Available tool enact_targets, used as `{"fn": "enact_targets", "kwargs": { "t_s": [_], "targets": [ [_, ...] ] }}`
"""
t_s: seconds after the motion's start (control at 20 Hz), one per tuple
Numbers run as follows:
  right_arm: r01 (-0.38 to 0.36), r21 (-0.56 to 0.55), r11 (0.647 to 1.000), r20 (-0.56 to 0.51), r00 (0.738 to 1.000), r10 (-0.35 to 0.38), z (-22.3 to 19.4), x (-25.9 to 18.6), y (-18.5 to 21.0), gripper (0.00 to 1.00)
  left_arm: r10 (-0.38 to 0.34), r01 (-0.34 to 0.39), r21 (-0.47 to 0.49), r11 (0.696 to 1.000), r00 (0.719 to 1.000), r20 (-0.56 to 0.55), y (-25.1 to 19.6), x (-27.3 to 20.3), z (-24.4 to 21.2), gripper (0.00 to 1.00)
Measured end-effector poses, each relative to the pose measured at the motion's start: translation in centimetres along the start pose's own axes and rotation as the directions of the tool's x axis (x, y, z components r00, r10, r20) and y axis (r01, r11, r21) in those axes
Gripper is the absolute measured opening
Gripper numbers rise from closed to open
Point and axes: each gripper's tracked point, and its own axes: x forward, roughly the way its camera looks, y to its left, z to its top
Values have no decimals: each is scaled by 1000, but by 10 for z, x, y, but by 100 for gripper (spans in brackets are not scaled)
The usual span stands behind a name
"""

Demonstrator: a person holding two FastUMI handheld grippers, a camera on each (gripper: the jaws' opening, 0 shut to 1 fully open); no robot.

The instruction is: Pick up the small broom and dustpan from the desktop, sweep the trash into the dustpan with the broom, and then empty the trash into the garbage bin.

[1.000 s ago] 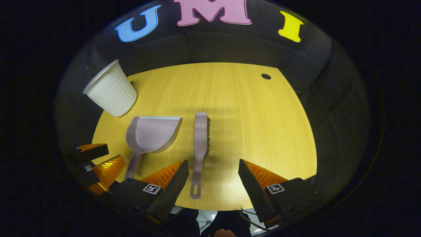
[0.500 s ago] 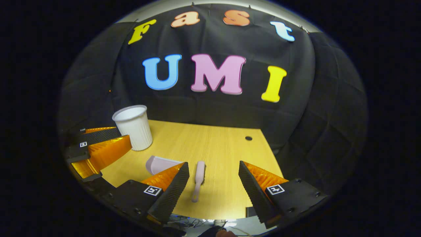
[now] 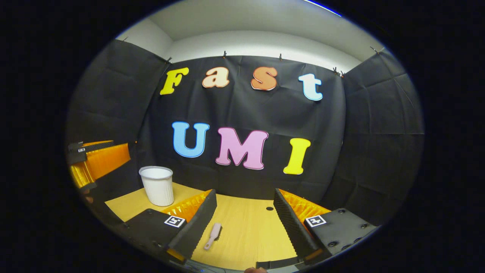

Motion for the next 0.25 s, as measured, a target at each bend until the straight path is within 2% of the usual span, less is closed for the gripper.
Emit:
{"fn": "enact_targets", "kwargs": {
  "t_s": [0.1, 0.15, 0.25],
  "targets": [
    [4, 13, 1000, 48, 999, -5, 22, -9, -25, 99, 41, -42, -53, 998, 999, -4, -13, -9, 4, 73],
    [7, 14, 1000, 61, 998, -8, 29, -13, -33, 94, 55, -56, -91, 994, 998, -13, -17, -14, 4, 73],
    [2, 19, 1000, 66, 998, -4, 34, -21, -41, 94, 58, -58, -161, 985, 998, -4, -23, -21, 11, 74]
  ]
}}
